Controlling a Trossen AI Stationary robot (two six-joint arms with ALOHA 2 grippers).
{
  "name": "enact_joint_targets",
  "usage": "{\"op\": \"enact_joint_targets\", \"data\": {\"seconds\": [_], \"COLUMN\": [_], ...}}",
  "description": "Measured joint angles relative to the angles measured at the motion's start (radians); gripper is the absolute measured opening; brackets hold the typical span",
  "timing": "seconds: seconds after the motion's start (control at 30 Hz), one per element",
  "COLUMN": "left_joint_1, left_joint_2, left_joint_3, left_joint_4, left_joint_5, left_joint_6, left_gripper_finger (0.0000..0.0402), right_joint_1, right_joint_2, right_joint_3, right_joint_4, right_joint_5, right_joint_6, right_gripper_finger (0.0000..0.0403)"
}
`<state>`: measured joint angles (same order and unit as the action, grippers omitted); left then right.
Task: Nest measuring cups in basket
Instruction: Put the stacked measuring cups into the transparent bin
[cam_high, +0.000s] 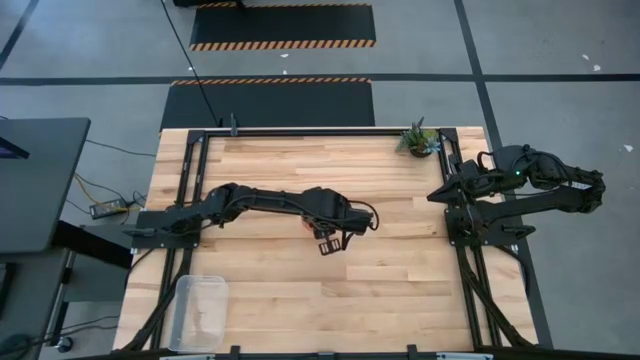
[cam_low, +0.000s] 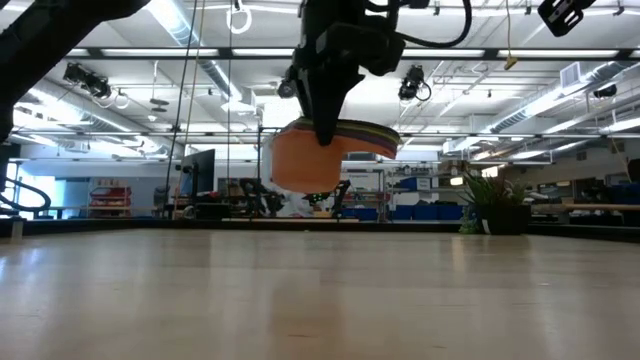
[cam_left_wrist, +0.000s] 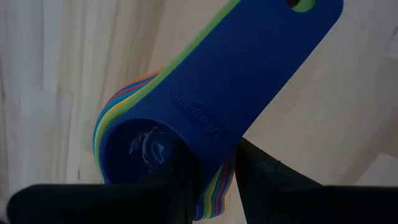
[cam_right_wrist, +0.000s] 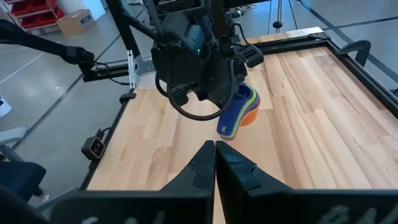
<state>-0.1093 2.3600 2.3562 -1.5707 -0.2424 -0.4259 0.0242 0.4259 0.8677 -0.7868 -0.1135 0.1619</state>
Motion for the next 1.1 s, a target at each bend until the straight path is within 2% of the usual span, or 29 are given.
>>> {"op": "enact_joint_targets", "data": {"seconds": [0.13,0.8,1.1], "left_joint_1": [0.000,0.019,0.013], "left_joint_2": [-0.012,-0.249,-0.291], "left_joint_3": [-0.001,-0.001,-0.001], "left_joint_4": [0.000,-0.001,-0.001], "left_joint_5": [0.008,-0.035,0.018], "left_joint_6": [-0.011,-0.142,-0.140], "left_gripper_finger": [0.0092,0.0092,0.0091], "right_joint_1": [0.000,0.000,0.000], "right_joint_2": [0.000,0.000,0.000], "right_joint_3": [0.000,0.000,0.000], "right_joint_4": [0.000,0.000,-0.001], "right_joint_5": [0.000,0.000,0.000], "right_joint_6": [-0.002,-0.008,-0.016], "right_gripper_finger": [0.0017,0.0017,0.0017]}}
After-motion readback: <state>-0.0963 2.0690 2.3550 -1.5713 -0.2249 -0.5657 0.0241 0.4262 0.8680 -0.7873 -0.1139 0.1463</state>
